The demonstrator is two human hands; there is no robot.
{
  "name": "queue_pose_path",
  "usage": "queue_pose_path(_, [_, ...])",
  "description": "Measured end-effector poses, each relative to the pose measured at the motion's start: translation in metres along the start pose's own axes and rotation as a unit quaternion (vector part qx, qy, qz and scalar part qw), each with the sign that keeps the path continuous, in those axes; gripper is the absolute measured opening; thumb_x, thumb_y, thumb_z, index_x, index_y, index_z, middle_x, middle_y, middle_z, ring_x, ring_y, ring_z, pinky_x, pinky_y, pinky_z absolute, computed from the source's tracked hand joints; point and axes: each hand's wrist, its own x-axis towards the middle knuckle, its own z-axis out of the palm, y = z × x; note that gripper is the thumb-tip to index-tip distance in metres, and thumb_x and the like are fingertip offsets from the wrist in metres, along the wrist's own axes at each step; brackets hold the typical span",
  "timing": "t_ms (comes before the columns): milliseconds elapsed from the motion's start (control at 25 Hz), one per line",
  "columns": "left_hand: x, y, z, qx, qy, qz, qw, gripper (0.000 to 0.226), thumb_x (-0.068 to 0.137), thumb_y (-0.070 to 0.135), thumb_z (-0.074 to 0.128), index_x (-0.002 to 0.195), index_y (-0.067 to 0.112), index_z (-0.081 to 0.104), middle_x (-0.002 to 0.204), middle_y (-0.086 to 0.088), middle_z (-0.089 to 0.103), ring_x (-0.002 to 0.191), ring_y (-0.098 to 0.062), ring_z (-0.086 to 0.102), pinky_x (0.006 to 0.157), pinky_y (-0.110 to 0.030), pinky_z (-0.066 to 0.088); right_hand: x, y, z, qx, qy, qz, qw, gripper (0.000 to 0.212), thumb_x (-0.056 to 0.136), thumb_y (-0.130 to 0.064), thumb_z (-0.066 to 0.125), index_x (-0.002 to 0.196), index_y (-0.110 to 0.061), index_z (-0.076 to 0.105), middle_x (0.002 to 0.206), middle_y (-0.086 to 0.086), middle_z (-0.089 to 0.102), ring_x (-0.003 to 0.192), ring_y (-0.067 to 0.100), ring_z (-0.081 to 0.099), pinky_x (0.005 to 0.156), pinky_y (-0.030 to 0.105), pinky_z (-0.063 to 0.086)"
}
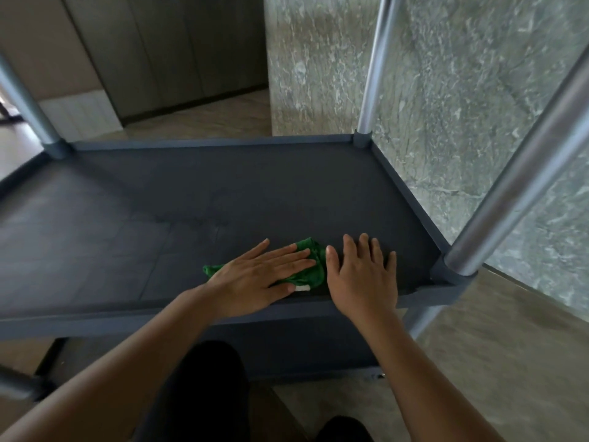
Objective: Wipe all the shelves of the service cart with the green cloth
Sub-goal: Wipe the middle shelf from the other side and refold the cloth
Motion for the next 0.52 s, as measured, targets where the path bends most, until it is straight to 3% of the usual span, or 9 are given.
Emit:
queue_pose_path(200, [0.000, -0.002, 0.002, 0.001, 0.006, 0.002, 1.000, 0.052, 0.099, 0.050, 0.021, 0.142, 0.052, -0.009, 0.146, 0.035, -0.018, 0.133, 0.016, -0.024, 0.115, -0.028, -0.019, 0.000, -0.005, -0.004, -0.007, -0.011, 0.014, 1.000, 0.064, 0.096, -0.054, 0.011, 0.149, -0.019, 0.018, 0.157, 0.012, 0.018, 0.146, 0.028, 0.008, 0.116, 0.052, 0.002])
queue_pose_path(360, [0.004, -0.006, 0.001, -0.013, -0.014, 0.024, 1.000, 0.055, 0.100, 0.050, 0.023, 0.146, 0.045, -0.007, 0.146, 0.030, -0.016, 0.133, 0.014, -0.024, 0.117, -0.031, -0.016, -0.004, -0.033, -0.003, 0.110, 0.072, 0.035, 0.991, 0.055, 0.100, -0.041, 0.023, 0.147, -0.013, 0.025, 0.152, 0.010, 0.031, 0.144, 0.026, 0.018, 0.118, 0.046, 0.012])
queue_pose_path(520, [0.004, -0.011, -0.003, -0.055, -0.023, 0.065, 0.996, 0.058, 0.099, 0.049, 0.023, 0.149, 0.040, -0.004, 0.151, 0.024, -0.016, 0.136, 0.011, -0.020, 0.118, -0.032, -0.011, -0.006, -0.067, 0.009, 0.148, 0.055, 0.042, 0.986, 0.063, 0.096, -0.050, 0.013, 0.149, -0.016, 0.018, 0.152, 0.004, 0.032, 0.144, 0.018, 0.019, 0.119, 0.041, 0.010])
